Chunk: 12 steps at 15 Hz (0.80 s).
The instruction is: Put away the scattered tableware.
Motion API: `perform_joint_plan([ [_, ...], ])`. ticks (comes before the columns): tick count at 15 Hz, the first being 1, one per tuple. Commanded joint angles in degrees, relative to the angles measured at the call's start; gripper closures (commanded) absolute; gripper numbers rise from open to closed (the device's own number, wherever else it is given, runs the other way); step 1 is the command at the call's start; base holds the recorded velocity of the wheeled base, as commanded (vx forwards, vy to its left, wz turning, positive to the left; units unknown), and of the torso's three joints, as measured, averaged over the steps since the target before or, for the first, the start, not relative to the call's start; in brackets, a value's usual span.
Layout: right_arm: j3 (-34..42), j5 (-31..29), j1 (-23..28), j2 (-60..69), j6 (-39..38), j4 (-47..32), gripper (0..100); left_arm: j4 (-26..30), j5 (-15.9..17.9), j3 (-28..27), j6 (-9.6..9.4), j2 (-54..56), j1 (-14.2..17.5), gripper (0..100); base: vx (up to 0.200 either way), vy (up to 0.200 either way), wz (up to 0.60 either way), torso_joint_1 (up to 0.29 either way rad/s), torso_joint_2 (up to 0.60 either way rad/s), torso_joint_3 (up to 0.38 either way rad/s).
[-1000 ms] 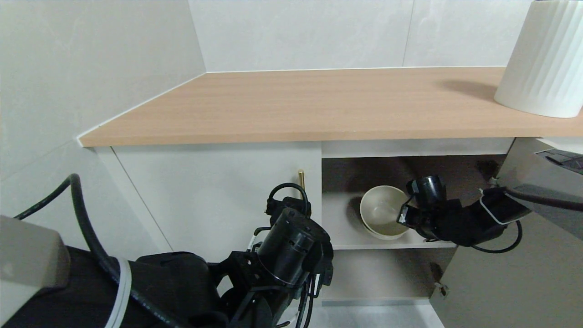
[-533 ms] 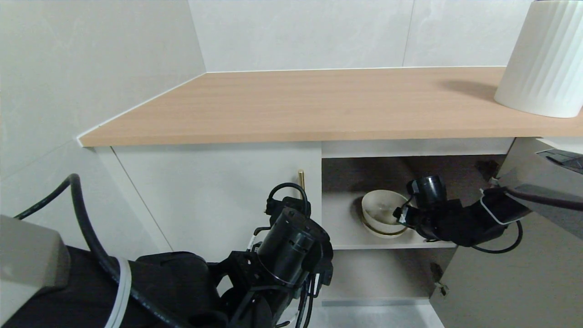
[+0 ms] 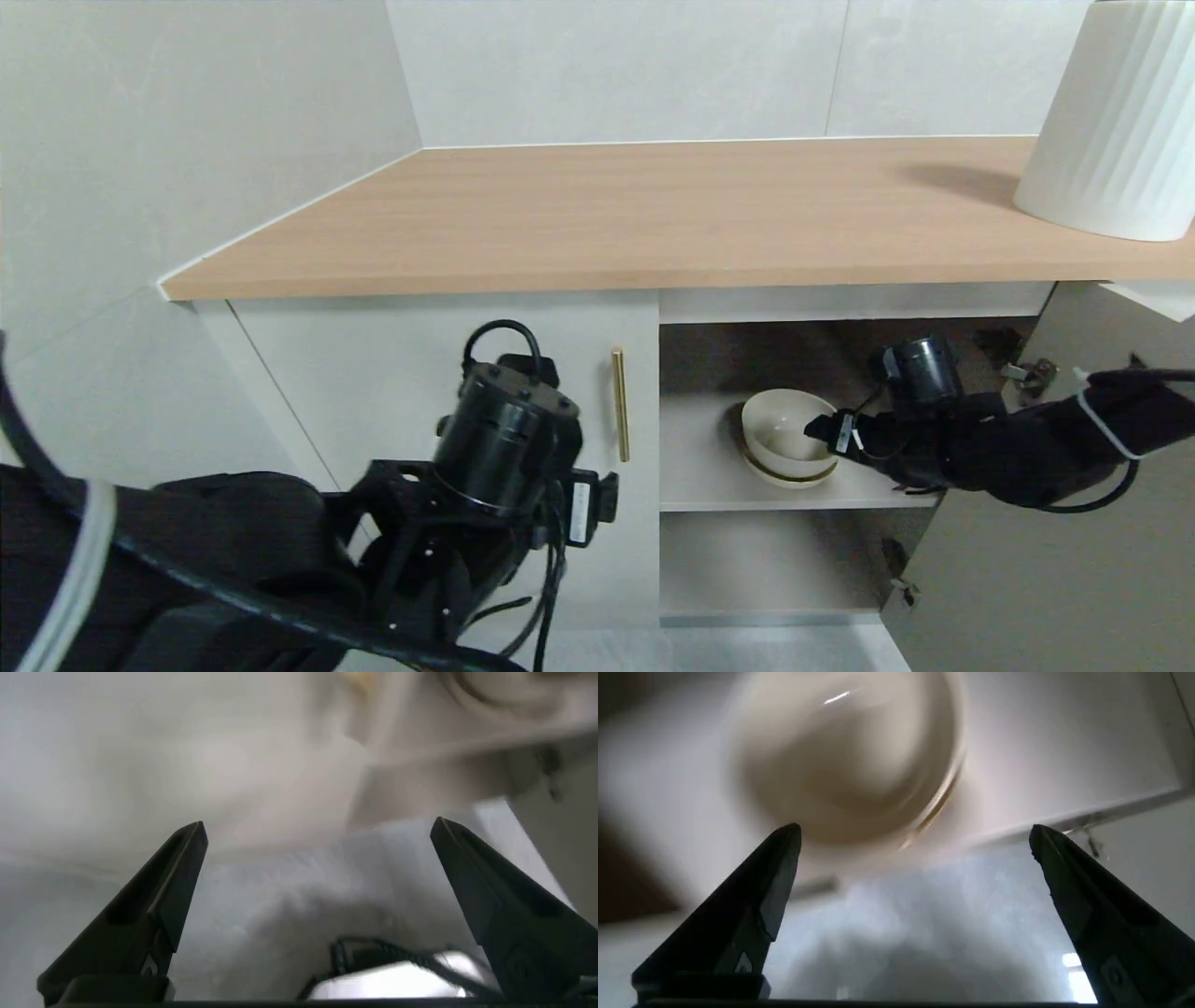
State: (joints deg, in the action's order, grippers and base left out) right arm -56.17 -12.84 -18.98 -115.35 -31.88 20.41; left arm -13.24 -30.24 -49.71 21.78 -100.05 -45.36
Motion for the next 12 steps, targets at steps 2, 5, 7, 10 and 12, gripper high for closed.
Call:
perform_joint_plan([
  [2, 4.7, 7.6, -4.2, 24.6, 3.6, -13.4, 0, 0.5, 3.4, 5.9, -1.66, 14.6, 8.5, 0, 0.0, 0.0, 0.0, 0.0, 0.0, 0.0],
  [5, 4.7, 10.5, -5.2, 35.4, 5.7, -22.6, 0, 0.5, 7.0, 12.1, -2.1, 22.7, 12.3, 0, 0.0, 0.0, 0.0, 0.0, 0.0, 0.0],
  [7, 6.3, 11.1, -6.8, 44.7, 5.3, -31.4, 0, 0.5, 7.2, 18.3, -9.57, 29.6, 15.2, 0, 0.0, 0.0, 0.0, 0.0, 0.0, 0.0],
  [10, 9.4, 12.8, -7.0, 49.0, 5.8, -31.5, 0, 3.1, 9.8, 20.1, -11.5, 36.0, 16.4, 0, 0.0, 0.0, 0.0, 0.0, 0.0, 0.0],
  [12, 9.6, 13.1, -7.1, 48.0, 5.8, -31.6, 0, 6.1, 10.1, 19.6, -11.59, 37.3, 16.1, 0, 0.0, 0.0, 0.0, 0.0, 0.0, 0.0],
])
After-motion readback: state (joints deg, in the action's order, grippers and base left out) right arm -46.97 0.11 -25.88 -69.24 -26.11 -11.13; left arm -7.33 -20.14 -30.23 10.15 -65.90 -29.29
